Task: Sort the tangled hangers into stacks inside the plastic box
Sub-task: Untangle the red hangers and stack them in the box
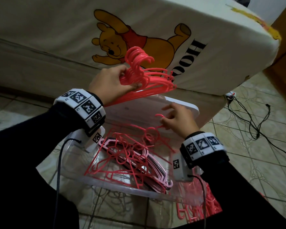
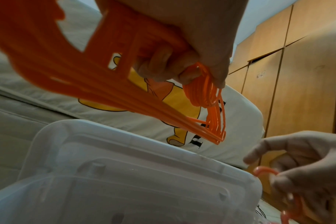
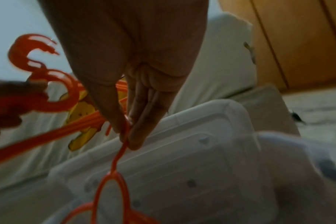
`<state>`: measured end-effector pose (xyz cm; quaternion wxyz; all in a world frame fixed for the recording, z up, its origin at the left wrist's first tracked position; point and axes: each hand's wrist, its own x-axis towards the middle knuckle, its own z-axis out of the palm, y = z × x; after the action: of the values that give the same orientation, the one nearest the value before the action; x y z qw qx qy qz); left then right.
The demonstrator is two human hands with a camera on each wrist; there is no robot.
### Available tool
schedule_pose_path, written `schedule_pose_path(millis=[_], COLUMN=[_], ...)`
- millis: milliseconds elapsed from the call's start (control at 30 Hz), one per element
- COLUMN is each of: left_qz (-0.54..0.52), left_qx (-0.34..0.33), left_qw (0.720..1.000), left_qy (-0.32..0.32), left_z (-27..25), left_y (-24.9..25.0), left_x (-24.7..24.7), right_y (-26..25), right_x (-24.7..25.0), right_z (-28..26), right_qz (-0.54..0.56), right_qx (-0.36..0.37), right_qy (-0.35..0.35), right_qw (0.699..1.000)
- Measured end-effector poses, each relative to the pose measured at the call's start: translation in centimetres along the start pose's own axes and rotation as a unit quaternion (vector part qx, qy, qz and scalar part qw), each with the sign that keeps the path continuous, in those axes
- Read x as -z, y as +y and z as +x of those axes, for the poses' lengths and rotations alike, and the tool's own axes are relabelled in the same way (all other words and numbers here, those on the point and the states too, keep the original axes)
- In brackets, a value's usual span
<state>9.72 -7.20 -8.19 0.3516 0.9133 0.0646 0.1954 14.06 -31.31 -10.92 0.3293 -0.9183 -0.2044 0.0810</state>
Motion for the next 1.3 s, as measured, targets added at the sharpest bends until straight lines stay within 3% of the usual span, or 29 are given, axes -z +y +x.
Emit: schedule_pose_path(millis=[133, 400, 500, 667, 767, 867, 1100, 1300], left_qz=[0.001, 0.030, 0.022, 0.005, -0.024, 0.012, 0.080, 0.101], left_qx=[0.009, 0.028, 0.026, -0.001, -0.001, -0.012, -0.024, -0.050], left_qw=[1.000, 0.998, 0.998, 0.997, 0.992, 0.988, 0.984, 0.984], left_qy=[-0.004, -0.045, -0.061, -0.075, -0.124, -0.155, -0.160, -0.136], left_z=[0.0, -0.2, -0.4, -1.5, -2.1, -2.4, -2.2, -2.3], left_y=[-0.3, -0.5, -0.4, 0.4, 0.6, 0.5, 0.5, 0.6], left_x=[0.1, -0.3, -0.6, -1.0, -1.8, -2.6, -2.2, -2.3], right_y=[-0.7, -2.8, -3.7, -5.3, -5.8, -6.1, -6.0, -5.3], right_x=[0.1, 0.5, 0.6, 0.9, 0.9, 0.8, 0.4, 1.0], right_z=[-0.6, -1.2, -1.4, -1.2, -0.9, -0.5, -0.2, 0.0], right_qz=[0.208, 0.330, 0.334, 0.279, 0.260, 0.253, 0.290, 0.366], right_qx=[-0.044, -0.024, 0.018, 0.078, 0.103, 0.106, 0.105, 0.119], right_qy=[-0.032, -0.059, -0.044, 0.071, 0.124, 0.154, 0.168, 0.107], right_qw=[0.976, 0.942, 0.941, 0.954, 0.952, 0.949, 0.936, 0.917])
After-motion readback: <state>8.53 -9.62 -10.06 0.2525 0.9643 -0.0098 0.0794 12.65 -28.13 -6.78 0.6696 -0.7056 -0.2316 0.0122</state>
